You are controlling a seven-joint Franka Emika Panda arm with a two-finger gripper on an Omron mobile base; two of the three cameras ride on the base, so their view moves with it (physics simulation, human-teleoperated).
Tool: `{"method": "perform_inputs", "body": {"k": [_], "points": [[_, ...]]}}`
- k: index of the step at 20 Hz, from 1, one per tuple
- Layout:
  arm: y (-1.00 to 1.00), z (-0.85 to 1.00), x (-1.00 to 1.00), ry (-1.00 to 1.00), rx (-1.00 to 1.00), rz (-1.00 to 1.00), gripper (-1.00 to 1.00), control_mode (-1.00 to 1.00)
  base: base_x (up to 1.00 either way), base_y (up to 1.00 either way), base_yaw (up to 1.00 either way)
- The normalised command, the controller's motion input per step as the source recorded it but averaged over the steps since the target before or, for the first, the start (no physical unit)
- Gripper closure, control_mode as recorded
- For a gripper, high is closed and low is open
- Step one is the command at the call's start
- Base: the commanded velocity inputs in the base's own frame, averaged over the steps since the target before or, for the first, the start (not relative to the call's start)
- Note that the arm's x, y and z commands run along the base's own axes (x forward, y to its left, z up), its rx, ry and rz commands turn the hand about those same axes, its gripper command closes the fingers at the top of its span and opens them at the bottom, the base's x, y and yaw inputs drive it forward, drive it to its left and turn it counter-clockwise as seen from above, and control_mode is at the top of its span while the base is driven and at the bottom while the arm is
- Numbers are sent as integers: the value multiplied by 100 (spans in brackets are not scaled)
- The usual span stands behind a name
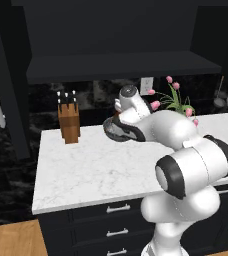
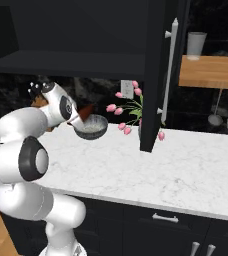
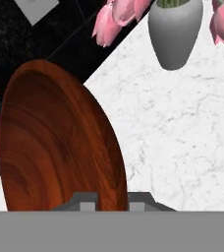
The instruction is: Pick up the bowls on the counter and stack them on top of one another in the open cabinet. Place the smaller bowl on top of the larger bowl.
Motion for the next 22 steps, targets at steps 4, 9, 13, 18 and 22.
{"method": "perform_inputs", "body": {"k": [4, 9, 13, 18, 22], "points": [[-2, -44, 11, 0, -1, 0, 100, -100, 0, 0, 0], [0, -24, 42, 0, 0, 0, 100, -100, 0, 0, 0], [0, -7, 57, 0, 0, 0, 100, -100, 0, 0, 0], [0, -12, 52, 0, 0, 0, 100, -100, 0, 0, 0], [0, -21, 32, 0, 0, 0, -100, -100, 0, 0, 0]]}}
